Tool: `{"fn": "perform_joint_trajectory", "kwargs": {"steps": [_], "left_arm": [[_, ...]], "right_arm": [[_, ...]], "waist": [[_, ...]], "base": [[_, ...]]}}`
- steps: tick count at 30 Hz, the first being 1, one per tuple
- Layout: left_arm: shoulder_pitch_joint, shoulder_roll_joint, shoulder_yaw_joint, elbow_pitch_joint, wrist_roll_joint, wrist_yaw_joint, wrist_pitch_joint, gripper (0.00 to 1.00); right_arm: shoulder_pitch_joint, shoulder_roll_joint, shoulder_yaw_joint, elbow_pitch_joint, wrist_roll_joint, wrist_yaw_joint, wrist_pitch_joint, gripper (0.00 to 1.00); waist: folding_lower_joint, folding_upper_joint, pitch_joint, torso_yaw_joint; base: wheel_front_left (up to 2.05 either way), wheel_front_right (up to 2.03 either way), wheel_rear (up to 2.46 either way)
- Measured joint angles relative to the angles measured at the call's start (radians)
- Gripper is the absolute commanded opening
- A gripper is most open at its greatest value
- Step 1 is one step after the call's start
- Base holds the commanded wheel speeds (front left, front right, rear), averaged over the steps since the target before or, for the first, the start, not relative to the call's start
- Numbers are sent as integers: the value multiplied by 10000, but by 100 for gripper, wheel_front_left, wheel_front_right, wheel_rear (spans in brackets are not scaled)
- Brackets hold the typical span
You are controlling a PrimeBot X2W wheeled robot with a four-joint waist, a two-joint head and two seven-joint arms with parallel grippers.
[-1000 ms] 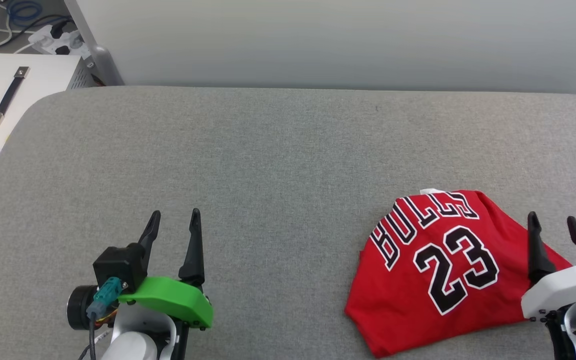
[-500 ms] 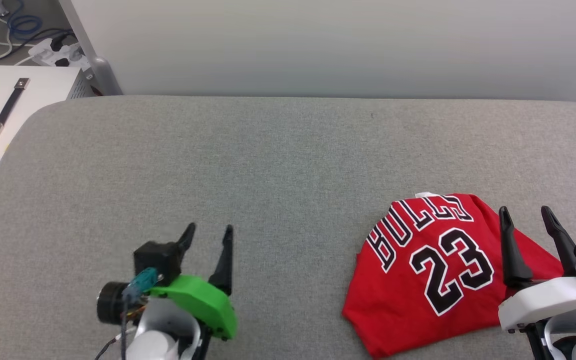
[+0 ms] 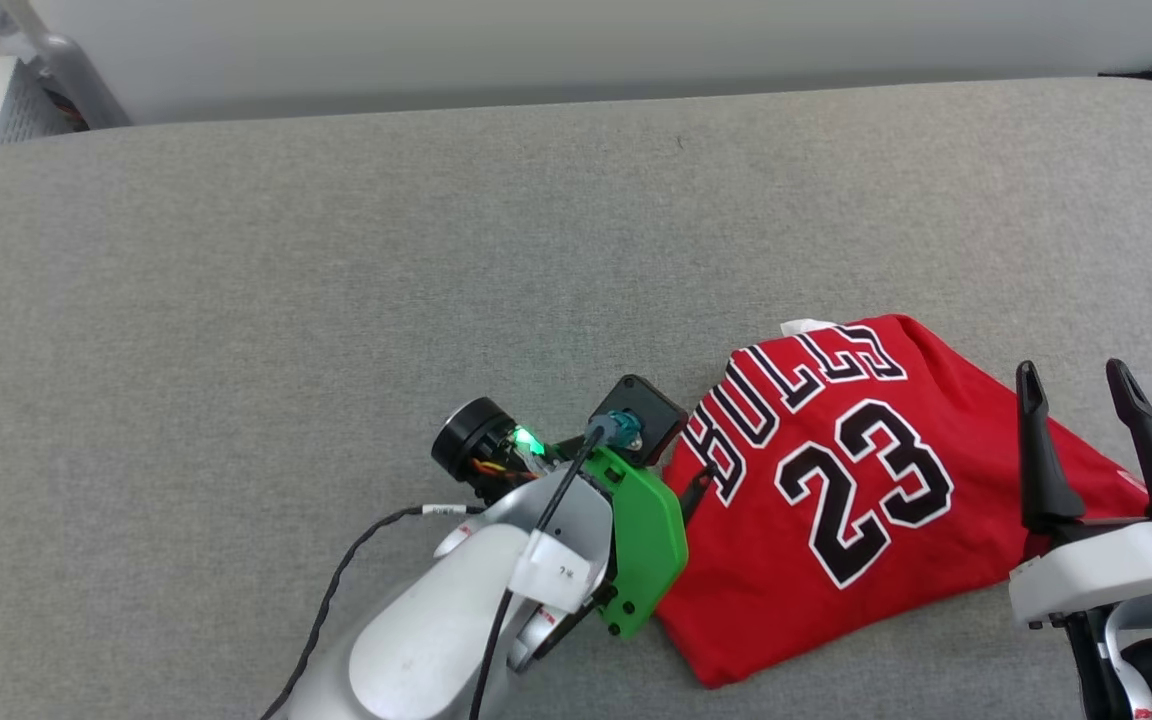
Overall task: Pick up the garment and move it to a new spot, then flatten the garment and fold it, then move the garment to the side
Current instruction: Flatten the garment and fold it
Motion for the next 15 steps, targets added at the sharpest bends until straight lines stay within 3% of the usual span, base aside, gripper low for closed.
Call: {"fn": "perform_joint_trajectory", "kwargs": {"steps": [4,15], "left_arm": [[-674,73,-520,782,199,-322,698,100],[-2190,474,-2391,2314,65,-541,2353,100]], "right_arm": [[-199,15,61,161,142,0,-134,100],[-471,46,128,579,460,0,-489,100]], "waist": [[0,0,346,-330],[0,-1,1083,-1089]], "base": [[0,0,0],[0,0,0]]}}
